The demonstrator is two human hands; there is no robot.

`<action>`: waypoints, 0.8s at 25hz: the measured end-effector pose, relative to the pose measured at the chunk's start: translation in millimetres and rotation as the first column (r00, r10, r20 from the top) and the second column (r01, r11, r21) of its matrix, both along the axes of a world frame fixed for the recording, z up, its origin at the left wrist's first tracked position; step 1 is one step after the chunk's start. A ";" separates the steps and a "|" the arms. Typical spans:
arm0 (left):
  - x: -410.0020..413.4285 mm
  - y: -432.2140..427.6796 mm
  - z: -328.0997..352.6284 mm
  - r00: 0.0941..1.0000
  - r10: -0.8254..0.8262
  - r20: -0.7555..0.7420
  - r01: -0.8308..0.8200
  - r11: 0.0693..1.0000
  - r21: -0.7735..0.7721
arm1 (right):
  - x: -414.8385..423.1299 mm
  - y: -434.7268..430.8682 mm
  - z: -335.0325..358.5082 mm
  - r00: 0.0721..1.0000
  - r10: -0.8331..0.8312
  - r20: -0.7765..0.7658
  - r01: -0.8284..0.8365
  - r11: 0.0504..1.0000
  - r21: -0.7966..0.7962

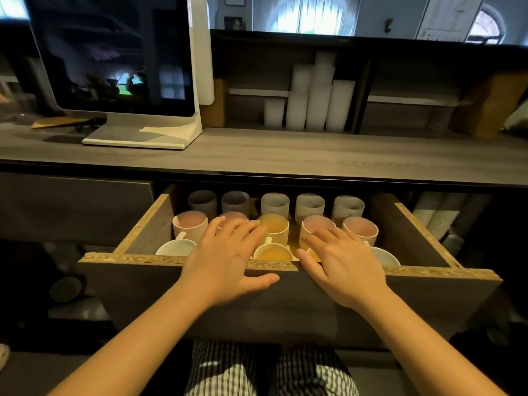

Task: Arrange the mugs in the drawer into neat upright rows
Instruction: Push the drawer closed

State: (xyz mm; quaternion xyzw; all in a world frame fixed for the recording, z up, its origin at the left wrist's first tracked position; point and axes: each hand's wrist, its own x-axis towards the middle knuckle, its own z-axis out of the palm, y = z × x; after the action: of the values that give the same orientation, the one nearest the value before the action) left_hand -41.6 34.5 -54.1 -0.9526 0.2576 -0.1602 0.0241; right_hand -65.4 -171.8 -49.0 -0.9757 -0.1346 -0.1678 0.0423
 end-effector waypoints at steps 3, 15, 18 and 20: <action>22.0 -1.3 4.0 0.999 -0.037 0.024 0.037 0.999 0.008 | 20.0 -3.8 2.9 0.999 0.041 -0.019 -0.041 0.998 -0.037; 110.5 -6.6 2.8 0.990 -0.071 0.122 0.050 0.985 0.166 | 113.4 -24.8 1.1 0.998 0.070 0.002 -0.069 0.984 -0.164; 115.4 -5.5 2.7 0.987 -0.100 0.128 0.081 0.986 0.148 | 116.5 -26.4 0.5 0.996 0.089 -0.001 -0.088 0.980 -0.179; 116.6 -6.1 5.2 0.994 -0.064 0.093 0.051 0.989 0.138 | 119.6 -26.9 1.7 0.997 0.077 -0.022 -0.080 0.982 -0.170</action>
State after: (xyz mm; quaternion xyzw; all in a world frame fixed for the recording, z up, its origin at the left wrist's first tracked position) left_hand 75.0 28.4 -48.8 -0.9320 0.2938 -0.1891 0.0963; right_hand 54.2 -198.7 -47.3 -0.9709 -0.1865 -0.1462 -0.0341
